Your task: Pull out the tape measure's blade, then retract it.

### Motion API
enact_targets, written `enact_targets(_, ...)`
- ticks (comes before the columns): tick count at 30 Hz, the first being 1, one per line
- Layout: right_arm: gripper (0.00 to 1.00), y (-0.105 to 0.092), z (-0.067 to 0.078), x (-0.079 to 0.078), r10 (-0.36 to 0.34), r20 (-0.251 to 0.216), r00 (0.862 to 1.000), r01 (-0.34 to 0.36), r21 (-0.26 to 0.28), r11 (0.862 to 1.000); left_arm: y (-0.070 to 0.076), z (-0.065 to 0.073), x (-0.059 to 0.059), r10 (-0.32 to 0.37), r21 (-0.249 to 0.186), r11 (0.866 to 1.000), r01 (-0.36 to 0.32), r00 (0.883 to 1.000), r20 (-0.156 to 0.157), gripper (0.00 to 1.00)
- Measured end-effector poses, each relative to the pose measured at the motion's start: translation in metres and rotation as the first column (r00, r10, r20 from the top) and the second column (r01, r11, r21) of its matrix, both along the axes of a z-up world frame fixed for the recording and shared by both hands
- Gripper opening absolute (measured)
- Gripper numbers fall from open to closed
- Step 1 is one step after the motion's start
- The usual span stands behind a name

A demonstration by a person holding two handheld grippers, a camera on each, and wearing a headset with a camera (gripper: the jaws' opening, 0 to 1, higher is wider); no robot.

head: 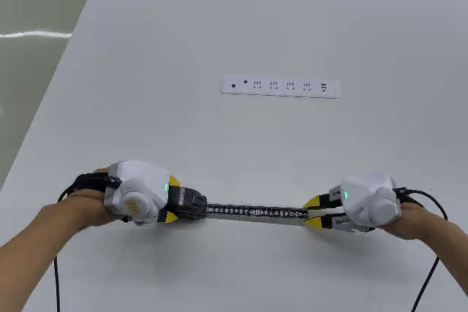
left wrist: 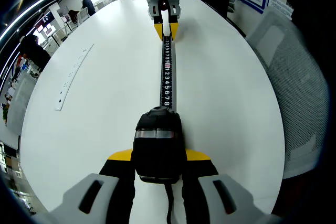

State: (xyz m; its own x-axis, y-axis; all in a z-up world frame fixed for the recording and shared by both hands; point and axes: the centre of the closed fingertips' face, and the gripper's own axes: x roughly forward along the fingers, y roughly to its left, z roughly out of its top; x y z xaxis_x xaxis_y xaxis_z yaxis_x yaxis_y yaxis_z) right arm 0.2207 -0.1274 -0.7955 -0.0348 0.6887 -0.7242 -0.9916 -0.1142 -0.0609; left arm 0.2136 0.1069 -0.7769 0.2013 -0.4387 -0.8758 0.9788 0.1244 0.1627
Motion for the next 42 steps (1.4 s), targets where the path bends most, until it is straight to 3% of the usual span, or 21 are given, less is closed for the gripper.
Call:
enact_targets(8,0.11,-0.008,0.002,0.000,-0.009,-0.004,1.000,0.009,-0.008,1.000,0.000,0.000,-0.001,-0.004,0.006,1.000,0.004,1.000,0.001,0.29)
enact_targets(10,0.11,-0.006,0.001,-0.003,0.017,0.009,1.000,-0.017,-0.030,0.999,-0.003,0.000,-0.002,-0.050,0.036,0.998,0.049,0.998,0.022,0.29)
enact_targets(11,0.11,-0.006,0.000,-0.003,0.028,0.015,0.999,-0.028,-0.041,0.999,-0.002,0.000,-0.002,-0.036,0.038,0.999,0.036,0.999,0.015,0.29)
enact_targets(14,0.11,-0.008,0.000,0.000,-0.005,-0.009,1.000,0.005,-0.010,1.000,-0.001,0.000,0.000,-0.023,0.025,0.999,0.023,1.000,0.001,0.29)
enact_targets(18,0.11,-0.008,0.000,-0.001,-0.005,-0.010,1.000,0.005,-0.009,1.000,0.000,0.001,0.000,-0.009,0.008,1.000,0.009,1.000,-0.004,0.29)
enact_targets(42,0.11,-0.023,-0.002,-0.001,-0.026,-0.012,1.000,0.026,-0.016,1.000,0.000,-0.002,0.001,0.007,0.006,1.000,-0.006,1.000,-0.009,0.29)
